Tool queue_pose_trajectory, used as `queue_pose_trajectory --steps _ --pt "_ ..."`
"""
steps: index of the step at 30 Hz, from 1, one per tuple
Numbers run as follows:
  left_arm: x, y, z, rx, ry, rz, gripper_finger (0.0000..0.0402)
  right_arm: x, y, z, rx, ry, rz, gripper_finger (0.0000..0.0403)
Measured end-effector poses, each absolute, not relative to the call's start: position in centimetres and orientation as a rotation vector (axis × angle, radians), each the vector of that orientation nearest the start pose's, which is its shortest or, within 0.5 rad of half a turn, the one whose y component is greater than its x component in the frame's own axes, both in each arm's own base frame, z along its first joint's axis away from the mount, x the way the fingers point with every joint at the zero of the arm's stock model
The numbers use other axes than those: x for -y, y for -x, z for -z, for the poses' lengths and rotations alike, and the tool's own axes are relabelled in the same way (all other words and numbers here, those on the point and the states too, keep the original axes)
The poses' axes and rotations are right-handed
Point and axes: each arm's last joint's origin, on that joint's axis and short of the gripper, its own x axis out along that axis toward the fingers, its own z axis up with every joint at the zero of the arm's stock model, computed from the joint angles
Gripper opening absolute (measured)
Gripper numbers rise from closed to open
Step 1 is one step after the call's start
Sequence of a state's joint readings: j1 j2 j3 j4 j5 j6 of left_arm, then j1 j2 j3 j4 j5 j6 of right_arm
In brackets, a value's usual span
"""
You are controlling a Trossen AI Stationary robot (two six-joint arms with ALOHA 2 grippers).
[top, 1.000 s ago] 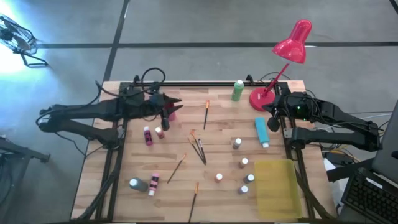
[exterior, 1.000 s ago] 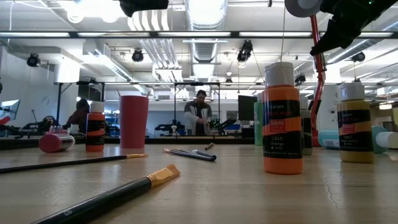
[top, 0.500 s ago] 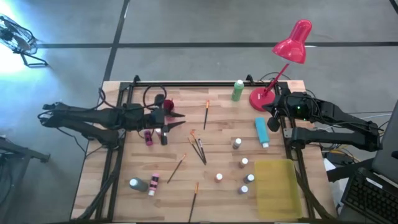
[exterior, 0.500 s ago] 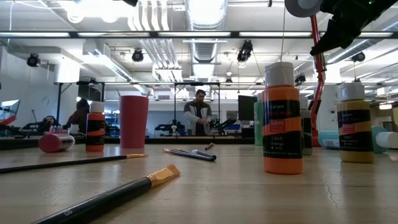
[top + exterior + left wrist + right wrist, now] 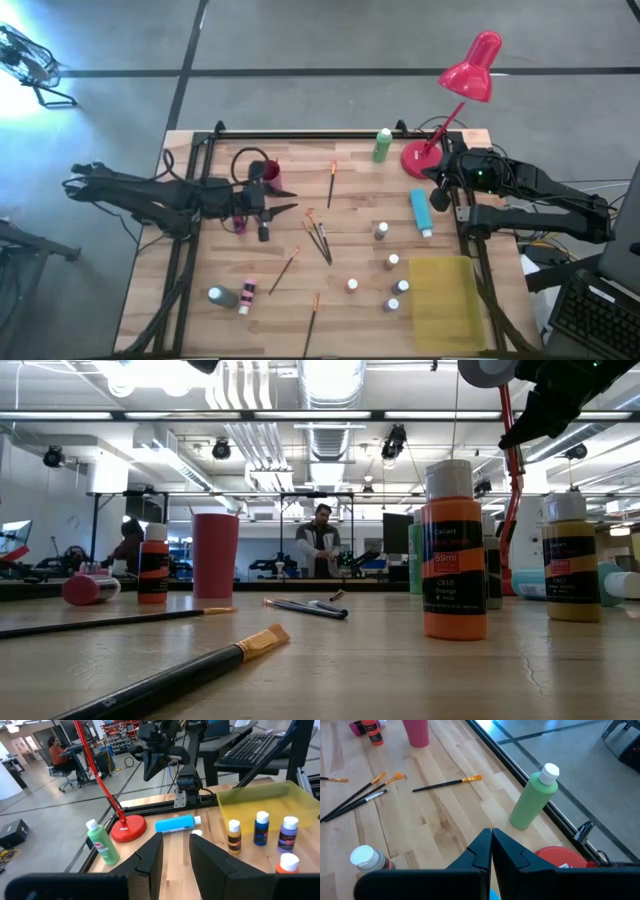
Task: Pick & Place Paint Supplies
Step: Put the light blue paint bottle into the yellow bin
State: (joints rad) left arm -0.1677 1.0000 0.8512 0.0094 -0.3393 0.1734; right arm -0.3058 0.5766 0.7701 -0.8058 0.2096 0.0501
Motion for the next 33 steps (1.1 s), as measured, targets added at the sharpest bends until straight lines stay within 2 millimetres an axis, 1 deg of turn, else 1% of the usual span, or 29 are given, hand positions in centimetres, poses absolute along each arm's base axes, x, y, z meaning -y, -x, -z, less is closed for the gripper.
queue_pose_trajectory --steps 3,10,14,17,21,25,28,31,33 --pt "2.7 -22.1 -32.9 -0.166 -0.218 -0.160 0.0101 3.8 -9.9 -29.8 -0.605 -0.078 0.515 0.0008" --pt "2.7 -22.2 -32.3 -0.177 -0.224 -0.166 0.0101 3.8 -10.0 -29.9 -0.603 -0.076 0.514 0.0008" --pt "2.7 -22.2 -32.3 -0.177 -0.224 -0.166 0.0101 3.9 -10.2 -30.2 -0.573 0.000 0.493 0.0008" --pt "2.7 -22.1 -32.3 -0.176 -0.224 -0.166 0.0101 4.0 -10.8 -31.1 -0.471 0.027 0.493 0.0008" --pt "2.7 -22.1 -32.3 -0.176 -0.224 -0.166 0.0101 4.3 -11.7 -32.7 -0.288 0.036 0.503 0.0008" --pt "2.7 -22.1 -32.3 -0.176 -0.224 -0.166 0.0101 4.6 -12.6 -33.8 -0.178 0.040 0.505 0.0008" --pt "2.7 -22.1 -32.3 -0.176 -0.224 -0.166 0.0101 4.8 -13.1 -34.0 -0.248 0.003 0.518 0.0009" --pt "2.7 -22.1 -32.3 -0.177 -0.224 -0.165 0.0101 5.0 -13.2 -34.2 -0.402 -0.080 0.589 0.0009" --pt "2.7 -22.1 -32.3 -0.177 -0.224 -0.165 0.0101 4.9 -12.9 -34.7 -0.501 -0.150 0.621 0.0010"
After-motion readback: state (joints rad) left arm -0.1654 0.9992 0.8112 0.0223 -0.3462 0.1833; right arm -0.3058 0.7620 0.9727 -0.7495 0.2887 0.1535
